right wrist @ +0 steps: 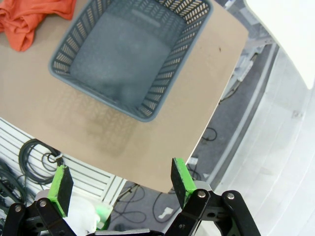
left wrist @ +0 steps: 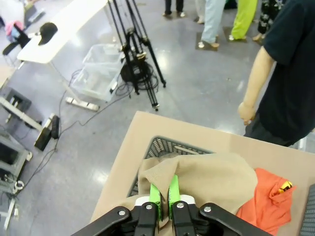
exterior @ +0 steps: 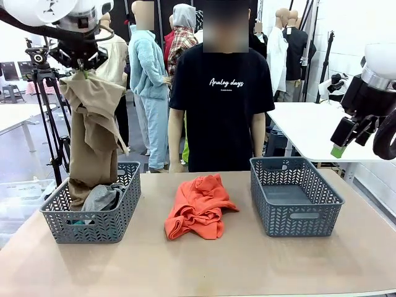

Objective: Sort the tops and bottoms.
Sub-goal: Sort the clothes according to human instructions.

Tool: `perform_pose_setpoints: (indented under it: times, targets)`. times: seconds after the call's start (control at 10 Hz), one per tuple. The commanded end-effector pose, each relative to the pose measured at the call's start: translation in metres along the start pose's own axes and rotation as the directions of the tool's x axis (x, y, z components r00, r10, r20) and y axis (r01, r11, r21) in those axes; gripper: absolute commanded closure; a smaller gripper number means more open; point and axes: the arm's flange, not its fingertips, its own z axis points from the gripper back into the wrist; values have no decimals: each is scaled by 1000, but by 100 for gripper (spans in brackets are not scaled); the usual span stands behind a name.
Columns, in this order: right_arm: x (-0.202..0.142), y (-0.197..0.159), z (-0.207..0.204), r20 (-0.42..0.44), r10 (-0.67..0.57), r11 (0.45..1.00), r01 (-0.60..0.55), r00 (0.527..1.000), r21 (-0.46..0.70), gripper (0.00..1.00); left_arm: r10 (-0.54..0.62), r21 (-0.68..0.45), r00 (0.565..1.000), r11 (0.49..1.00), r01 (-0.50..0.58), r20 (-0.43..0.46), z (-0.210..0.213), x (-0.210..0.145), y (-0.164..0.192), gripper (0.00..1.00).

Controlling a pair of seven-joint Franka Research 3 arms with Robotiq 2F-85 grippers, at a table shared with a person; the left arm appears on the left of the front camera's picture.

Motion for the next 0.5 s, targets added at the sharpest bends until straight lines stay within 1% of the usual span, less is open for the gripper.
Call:
perform_pose_setpoints:
  times: [0.0,0.1,0.3,0.4]
  targets:
    - [0,1,0,-11,-6,1000,6,1000,-7,0,57,96,995,994,-49,-80,-33,-2,15,100]
    - [0,1,0,-11,-6,1000,6,1000,-7,0,61,118,992,992,-47,-115,-46,-13,20,100]
    - [0,1,0,-11,-6,1000,6,1000,-7,0,117,132,984,986,-99,-135,-78,-23,26,100]
    - [0,1,0,-11,-6,1000,6,1000,-7,0,124,108,976,988,-106,-177,-90,-34,23,100]
